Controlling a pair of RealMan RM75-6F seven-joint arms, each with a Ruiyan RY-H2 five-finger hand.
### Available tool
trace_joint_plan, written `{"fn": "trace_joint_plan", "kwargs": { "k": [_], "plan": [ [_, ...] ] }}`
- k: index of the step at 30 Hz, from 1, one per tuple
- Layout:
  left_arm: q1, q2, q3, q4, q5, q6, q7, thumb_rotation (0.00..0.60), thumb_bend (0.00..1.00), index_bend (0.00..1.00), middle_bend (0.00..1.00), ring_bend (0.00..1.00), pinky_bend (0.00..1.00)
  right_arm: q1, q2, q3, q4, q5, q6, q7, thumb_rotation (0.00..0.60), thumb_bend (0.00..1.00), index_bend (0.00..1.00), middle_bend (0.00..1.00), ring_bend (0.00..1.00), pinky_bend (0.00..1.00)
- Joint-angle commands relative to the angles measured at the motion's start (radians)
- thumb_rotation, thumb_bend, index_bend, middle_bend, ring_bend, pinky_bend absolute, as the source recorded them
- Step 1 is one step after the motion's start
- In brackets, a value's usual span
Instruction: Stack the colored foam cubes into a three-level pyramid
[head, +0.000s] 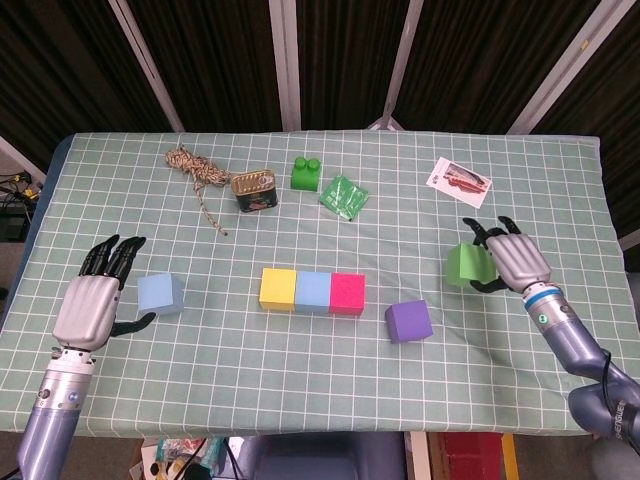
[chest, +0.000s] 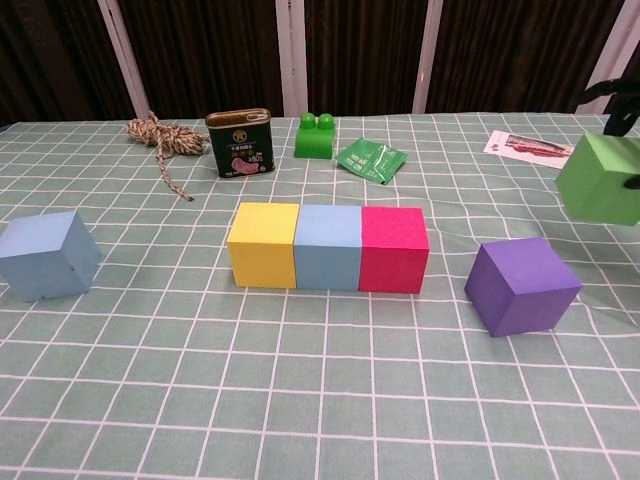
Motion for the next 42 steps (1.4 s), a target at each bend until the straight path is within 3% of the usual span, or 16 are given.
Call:
{"fn": "trace_joint_plan", "kwargs": {
  "k": [1, 10, 26, 34, 42],
  "plan": [
    [0.000, 0.003, -0.002, -0.002, -0.003, -0.003, -0.004, 0.600, 0.06, 0.03, 0.09, 0.01, 0.08, 0.018, 0.073, 0.030, -0.135, 0.057, 0.021, -0.089, 0.600, 0.25, 0.05, 0.43, 0.26, 0.00],
    [-0.003, 0.016, -0.012, -0.006, -0.022, -0.014, -0.026, 0.600, 0.06, 0.03, 0.09, 0.01, 0.08, 0.098, 0.109, 0.075, -0.354, 0.215, 0.068, -0.299, 0.600, 0.25, 0.05, 0.44, 0.27, 0.00],
    [-0.006, 0.049, -0.024, -0.019, -0.048, -0.037, -0.087, 0.600, 0.06, 0.03, 0.09, 0.01, 0.08, 0.301, 0.026, 0.092, -0.544, 0.628, 0.203, -0.615, 0.600, 0.25, 0.05, 0.45, 0.28, 0.00],
    [-0.003, 0.069, -0.031, -0.025, -0.056, -0.042, -0.123, 0.600, 0.06, 0.03, 0.09, 0.01, 0.08, 0.388, -0.056, 0.089, -0.601, 0.763, 0.284, -0.695, 0.600, 0.25, 0.05, 0.46, 0.28, 0.00],
    [-0.003, 0.083, -0.035, -0.029, -0.068, -0.050, -0.145, 0.600, 0.06, 0.03, 0.09, 0.01, 0.07, 0.488, -0.169, 0.114, -0.584, 0.912, 0.384, -0.774, 0.600, 0.25, 0.05, 0.48, 0.29, 0.00]
  ]
}}
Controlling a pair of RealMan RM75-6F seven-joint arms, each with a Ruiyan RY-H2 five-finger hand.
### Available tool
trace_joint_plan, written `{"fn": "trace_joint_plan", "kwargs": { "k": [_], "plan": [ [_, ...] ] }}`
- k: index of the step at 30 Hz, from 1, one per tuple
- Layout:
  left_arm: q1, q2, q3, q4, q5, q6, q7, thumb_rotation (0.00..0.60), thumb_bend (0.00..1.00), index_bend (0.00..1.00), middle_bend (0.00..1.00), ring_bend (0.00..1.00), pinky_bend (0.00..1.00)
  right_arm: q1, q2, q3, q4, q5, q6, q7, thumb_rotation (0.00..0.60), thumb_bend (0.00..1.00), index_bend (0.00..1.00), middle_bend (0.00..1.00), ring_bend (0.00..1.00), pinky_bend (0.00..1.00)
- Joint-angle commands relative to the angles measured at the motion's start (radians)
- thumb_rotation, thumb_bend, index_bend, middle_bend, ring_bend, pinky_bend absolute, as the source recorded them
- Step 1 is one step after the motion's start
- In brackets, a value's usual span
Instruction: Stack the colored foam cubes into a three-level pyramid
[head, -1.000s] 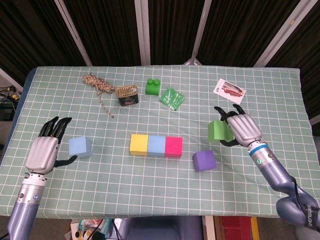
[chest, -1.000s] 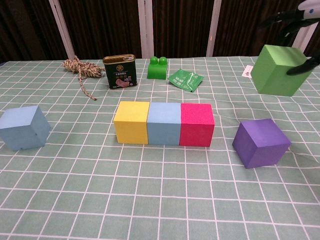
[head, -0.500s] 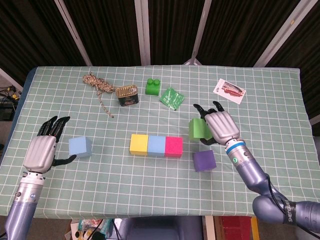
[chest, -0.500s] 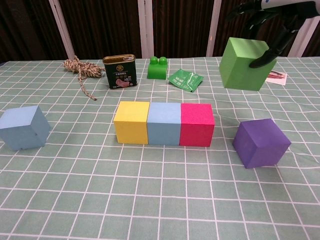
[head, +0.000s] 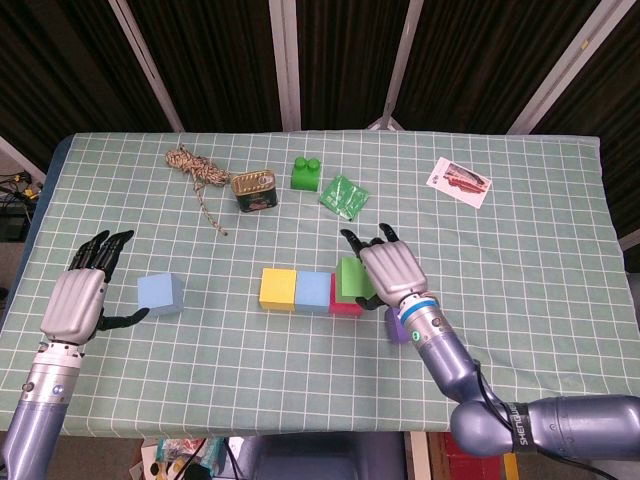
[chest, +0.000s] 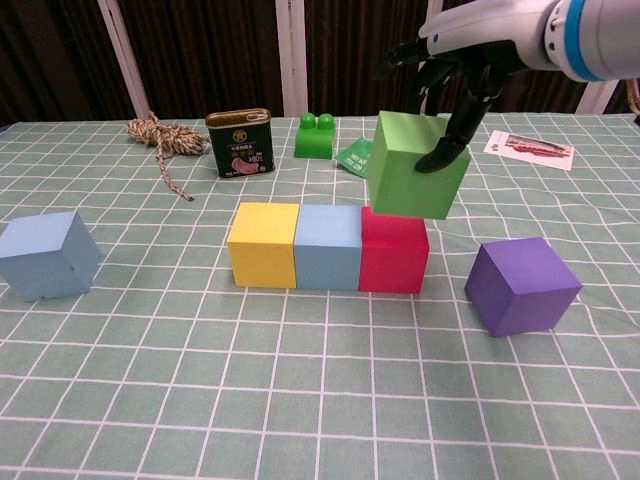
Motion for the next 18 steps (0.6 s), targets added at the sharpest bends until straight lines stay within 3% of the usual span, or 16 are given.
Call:
{"fn": "trace_joint_plan", "kwargs": {
  "k": [1, 18],
  "plan": [
    [0.000, 0.004, -0.003, 0.000, -0.001, 0.000, -0.007, 0.600, 0.06, 0.03, 0.09, 0.01, 0.07, 0.052, -0.057, 0.026, 0.019, 0.095, 0.046, -0.037, 0.600, 0.25, 0.05, 0.48, 0.29, 0.00],
    [-0.005, 0.027, -0.012, -0.004, -0.019, -0.022, -0.063, 0.600, 0.06, 0.04, 0.09, 0.01, 0.07, 0.182, -0.158, 0.086, 0.106, 0.326, 0.142, -0.145, 0.600, 0.25, 0.05, 0.50, 0.31, 0.00]
  ]
}}
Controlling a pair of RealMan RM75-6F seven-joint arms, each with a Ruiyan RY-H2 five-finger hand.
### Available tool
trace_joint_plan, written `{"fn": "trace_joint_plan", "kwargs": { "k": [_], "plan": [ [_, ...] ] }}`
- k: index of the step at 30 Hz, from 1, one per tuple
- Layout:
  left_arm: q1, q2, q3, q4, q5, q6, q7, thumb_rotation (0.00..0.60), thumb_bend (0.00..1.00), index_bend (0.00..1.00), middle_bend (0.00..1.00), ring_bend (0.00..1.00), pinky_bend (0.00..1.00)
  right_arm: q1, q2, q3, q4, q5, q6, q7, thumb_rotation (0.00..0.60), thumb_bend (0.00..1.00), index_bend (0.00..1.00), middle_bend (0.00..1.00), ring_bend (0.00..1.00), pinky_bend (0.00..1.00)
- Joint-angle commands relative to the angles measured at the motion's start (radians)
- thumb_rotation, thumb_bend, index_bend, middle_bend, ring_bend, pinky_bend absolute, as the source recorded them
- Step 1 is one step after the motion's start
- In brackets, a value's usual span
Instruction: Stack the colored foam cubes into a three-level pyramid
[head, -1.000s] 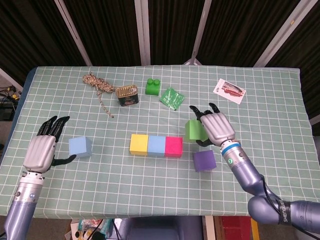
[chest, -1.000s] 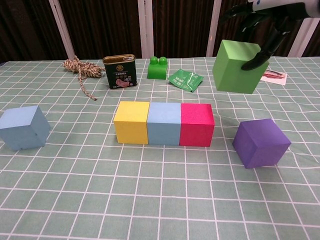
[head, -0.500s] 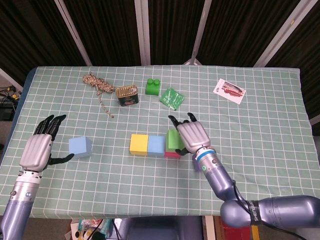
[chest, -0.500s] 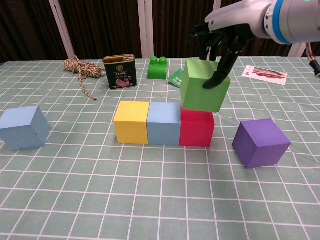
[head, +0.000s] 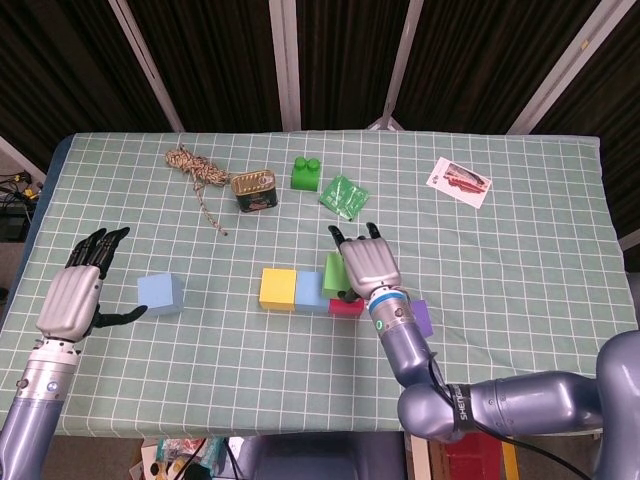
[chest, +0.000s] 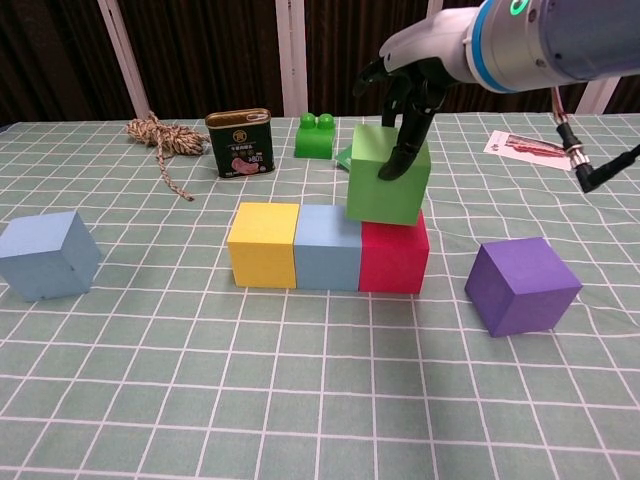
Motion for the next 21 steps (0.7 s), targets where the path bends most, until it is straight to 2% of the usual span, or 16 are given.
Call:
{"fn": "trace_joint_plan", "kwargs": {
  "k": [1, 10, 21],
  "plan": [
    [-0.001, 0.001, 0.000, -0.001, 0.000, -0.001, -0.002, 0.600, 0.06, 0.04, 0.09, 0.01, 0.07, 0.020, -0.013, 0.014, 0.003, 0.028, 0.022, -0.021, 0.600, 0.25, 0.05, 0.50, 0.31, 0.00],
    [-0.001, 0.008, -0.001, -0.007, 0.001, -0.001, -0.013, 0.600, 0.06, 0.04, 0.09, 0.01, 0.07, 0.049, -0.040, 0.046, -0.001, 0.072, 0.053, -0.041, 0.600, 0.25, 0.05, 0.50, 0.31, 0.00],
    [-0.004, 0.012, -0.001, -0.004, -0.010, -0.007, -0.019, 0.600, 0.06, 0.04, 0.09, 0.01, 0.07, 0.057, -0.090, 0.043, 0.034, 0.079, 0.052, -0.045, 0.600, 0.25, 0.05, 0.50, 0.31, 0.00]
  ]
}}
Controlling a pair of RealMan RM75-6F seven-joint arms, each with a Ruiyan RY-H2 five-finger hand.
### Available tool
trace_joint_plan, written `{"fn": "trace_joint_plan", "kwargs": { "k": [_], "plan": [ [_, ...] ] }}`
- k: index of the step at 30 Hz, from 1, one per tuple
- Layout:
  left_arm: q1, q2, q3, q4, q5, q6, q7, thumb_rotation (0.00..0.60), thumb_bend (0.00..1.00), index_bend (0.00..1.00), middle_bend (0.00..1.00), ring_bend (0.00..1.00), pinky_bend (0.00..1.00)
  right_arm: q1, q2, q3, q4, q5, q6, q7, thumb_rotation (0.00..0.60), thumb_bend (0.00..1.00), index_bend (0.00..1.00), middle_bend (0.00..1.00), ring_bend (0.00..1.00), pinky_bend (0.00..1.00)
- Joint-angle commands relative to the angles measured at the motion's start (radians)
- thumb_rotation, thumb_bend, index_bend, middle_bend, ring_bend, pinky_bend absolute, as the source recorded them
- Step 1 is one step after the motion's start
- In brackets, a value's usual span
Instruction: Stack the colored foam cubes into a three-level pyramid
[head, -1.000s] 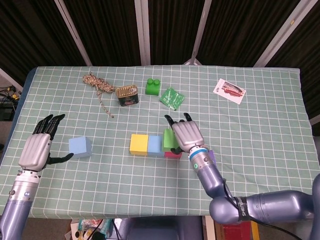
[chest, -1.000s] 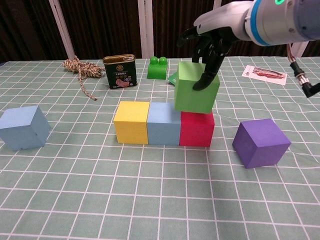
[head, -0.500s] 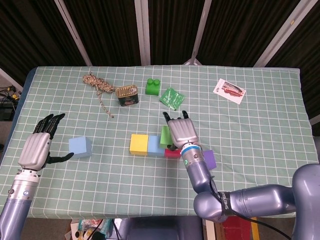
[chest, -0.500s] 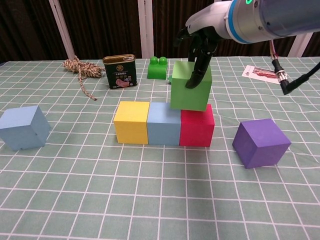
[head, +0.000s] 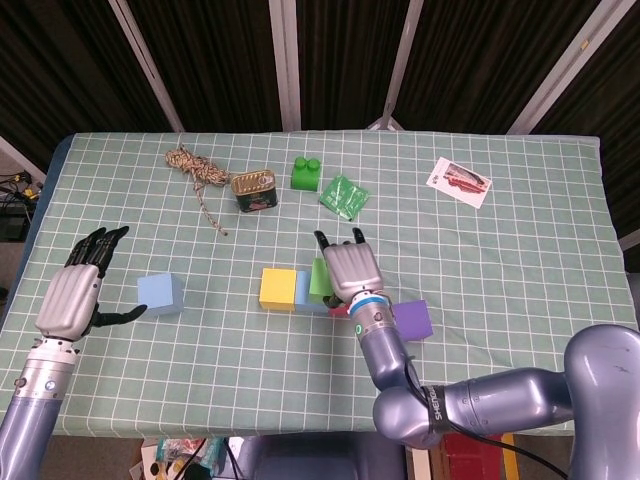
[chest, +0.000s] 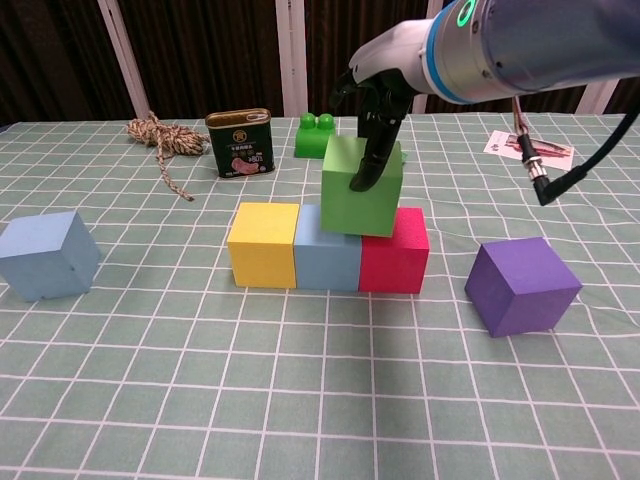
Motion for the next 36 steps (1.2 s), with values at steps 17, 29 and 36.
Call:
{"fn": "trace_joint_plan", "kwargs": {
  "k": [17, 29, 36],
  "plan": [
    [-0.005, -0.004, 0.004, 0.005, -0.005, -0.004, 0.002, 0.600, 0.06, 0.04, 0.09, 0.01, 0.06, -0.015, -0.022, 0.002, 0.039, -0.015, -0.033, 0.007, 0.600, 0.25, 0.05, 0.50, 0.31, 0.00],
    [0.000, -0.011, 0.012, -0.002, 0.007, 0.004, -0.006, 0.600, 0.06, 0.04, 0.09, 0.01, 0.06, -0.031, -0.003, -0.005, 0.023, -0.070, -0.057, 0.019, 0.600, 0.25, 0.05, 0.50, 0.31, 0.00],
    [0.006, -0.013, 0.017, 0.002, 0.024, 0.017, 0.000, 0.600, 0.06, 0.04, 0.09, 0.01, 0.06, -0.039, 0.003, -0.017, 0.015, -0.088, -0.058, 0.023, 0.600, 0.25, 0.05, 0.50, 0.31, 0.00]
  ]
}}
